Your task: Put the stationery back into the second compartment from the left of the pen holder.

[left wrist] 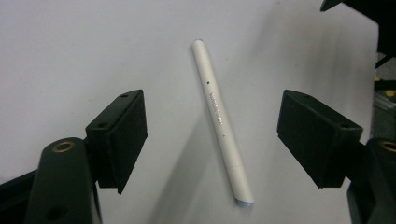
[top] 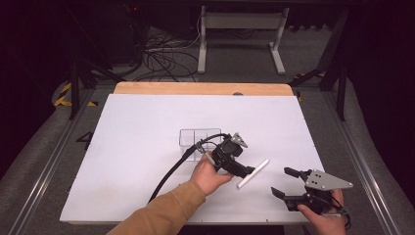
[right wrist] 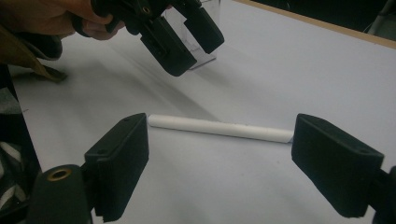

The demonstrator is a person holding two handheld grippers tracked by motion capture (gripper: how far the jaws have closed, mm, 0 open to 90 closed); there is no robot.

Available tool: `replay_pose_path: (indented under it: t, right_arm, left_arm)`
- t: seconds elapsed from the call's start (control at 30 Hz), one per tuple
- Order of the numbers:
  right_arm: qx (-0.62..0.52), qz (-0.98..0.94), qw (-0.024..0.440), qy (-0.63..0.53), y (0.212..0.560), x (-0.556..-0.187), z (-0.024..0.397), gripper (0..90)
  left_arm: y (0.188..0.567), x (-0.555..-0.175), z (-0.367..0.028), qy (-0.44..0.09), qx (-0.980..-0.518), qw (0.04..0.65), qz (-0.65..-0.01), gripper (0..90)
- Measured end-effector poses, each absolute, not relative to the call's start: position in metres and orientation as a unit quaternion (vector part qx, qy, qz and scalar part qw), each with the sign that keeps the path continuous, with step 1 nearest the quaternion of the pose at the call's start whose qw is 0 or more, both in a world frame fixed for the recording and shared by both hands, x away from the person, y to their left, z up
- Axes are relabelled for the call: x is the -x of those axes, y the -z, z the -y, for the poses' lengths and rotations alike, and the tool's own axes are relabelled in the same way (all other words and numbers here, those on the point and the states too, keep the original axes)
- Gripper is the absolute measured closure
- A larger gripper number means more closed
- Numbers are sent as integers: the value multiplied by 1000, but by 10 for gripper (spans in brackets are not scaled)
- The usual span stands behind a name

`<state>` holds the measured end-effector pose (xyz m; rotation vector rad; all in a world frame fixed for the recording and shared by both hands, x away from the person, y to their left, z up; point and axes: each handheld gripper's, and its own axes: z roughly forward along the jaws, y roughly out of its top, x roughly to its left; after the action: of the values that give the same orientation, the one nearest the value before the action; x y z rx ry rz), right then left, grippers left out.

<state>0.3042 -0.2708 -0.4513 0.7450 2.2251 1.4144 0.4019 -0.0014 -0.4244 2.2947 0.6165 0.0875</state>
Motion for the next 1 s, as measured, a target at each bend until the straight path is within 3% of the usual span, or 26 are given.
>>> replay_pose_path:
  t: [0.27,1.0]
  right_arm:
    - [-267,-795,199,-507,452,-305,272,198]
    - [-266,-790,203,-513,449,-304,275,198]
  left_arm:
    - [423,-406,10,-25,-897,360,-255,266]
    - [433,-415,45,-4,-910,299,-286,480]
